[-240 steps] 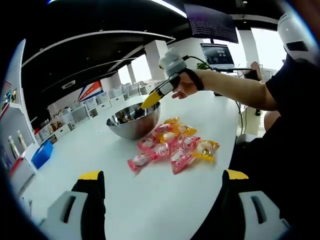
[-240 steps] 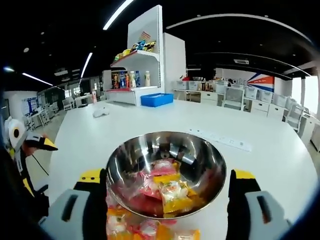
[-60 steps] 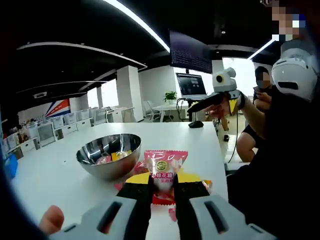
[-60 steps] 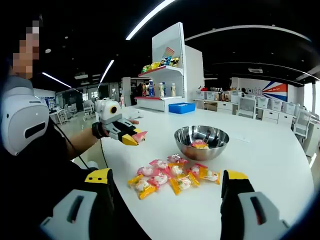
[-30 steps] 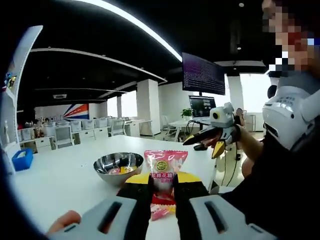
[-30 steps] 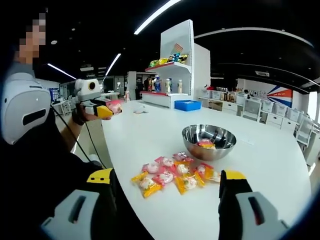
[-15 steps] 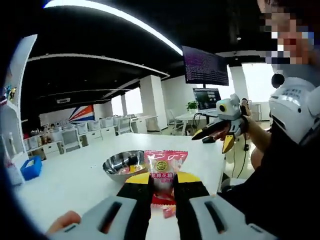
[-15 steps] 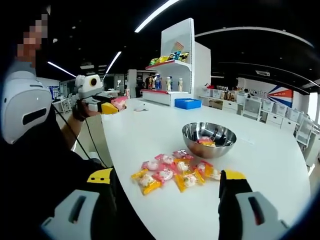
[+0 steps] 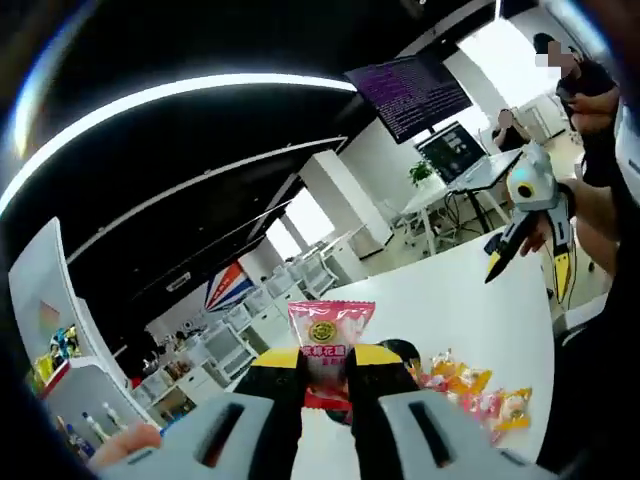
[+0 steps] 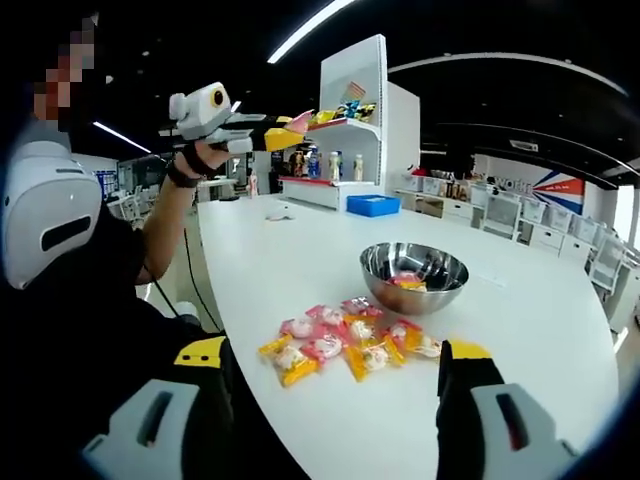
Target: Pick up the marshmallows scattered on the table and place them into the bowl on the table
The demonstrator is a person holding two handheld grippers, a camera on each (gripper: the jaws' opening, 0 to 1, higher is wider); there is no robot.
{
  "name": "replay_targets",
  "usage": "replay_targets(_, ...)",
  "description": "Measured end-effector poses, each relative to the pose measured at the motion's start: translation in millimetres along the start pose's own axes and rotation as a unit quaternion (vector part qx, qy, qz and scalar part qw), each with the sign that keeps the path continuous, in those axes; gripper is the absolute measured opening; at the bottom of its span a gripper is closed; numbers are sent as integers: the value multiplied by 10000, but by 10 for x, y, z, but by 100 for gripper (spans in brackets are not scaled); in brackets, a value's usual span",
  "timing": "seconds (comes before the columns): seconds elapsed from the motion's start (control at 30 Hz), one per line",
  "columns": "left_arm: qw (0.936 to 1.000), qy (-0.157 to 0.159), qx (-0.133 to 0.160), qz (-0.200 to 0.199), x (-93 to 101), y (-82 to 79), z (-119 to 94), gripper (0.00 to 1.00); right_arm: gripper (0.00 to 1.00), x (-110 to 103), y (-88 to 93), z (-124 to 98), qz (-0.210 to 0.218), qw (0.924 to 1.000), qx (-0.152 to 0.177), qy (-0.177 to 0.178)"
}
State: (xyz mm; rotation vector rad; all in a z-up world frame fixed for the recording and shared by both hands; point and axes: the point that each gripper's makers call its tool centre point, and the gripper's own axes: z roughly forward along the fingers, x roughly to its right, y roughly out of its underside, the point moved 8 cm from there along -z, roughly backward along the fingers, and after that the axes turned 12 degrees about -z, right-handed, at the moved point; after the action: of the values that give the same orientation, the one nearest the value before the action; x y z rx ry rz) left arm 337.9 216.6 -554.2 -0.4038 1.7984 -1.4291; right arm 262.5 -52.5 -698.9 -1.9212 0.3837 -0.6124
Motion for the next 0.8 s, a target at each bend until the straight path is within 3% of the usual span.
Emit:
replay_targets(0.13,9995,142,-236,-141,-117,6,482,15,80,1,-16,-11,-7,10000,0,15)
replay_targets(0.17,9980,342,-288,-453,-114,36,600,15,80,0,-20,-15,-14,10000,2,15)
replay_targets(0.2,9922,688,-285,-1002,-95,70,742,15,80,-2,-24,-21,-20,10000,2,16)
replay_targets(0.23,9881,823,-339,-1256,-93,114,846,15,80,-4,-27,-28,-25,10000,1,19)
replay_targets(0.4,9889,491,-886,-1087,-198,463,1306,15,80,3,-21,-54,-31,10000,-38,46)
replay_targets(0.5,9822,503,-1018,-1494,-227,664,1527,15,80,13,-22,-59,-27,10000,-59,65)
replay_targets(0.6,9741,561,-1282,-1776,-243,967,1803,15,80,15,-32,-58,-32,10000,-49,67)
replay_targets(0.8,9725,485,-1761,-1445,-155,1433,2119,15,80,18,-25,-35,-9,10000,-65,53)
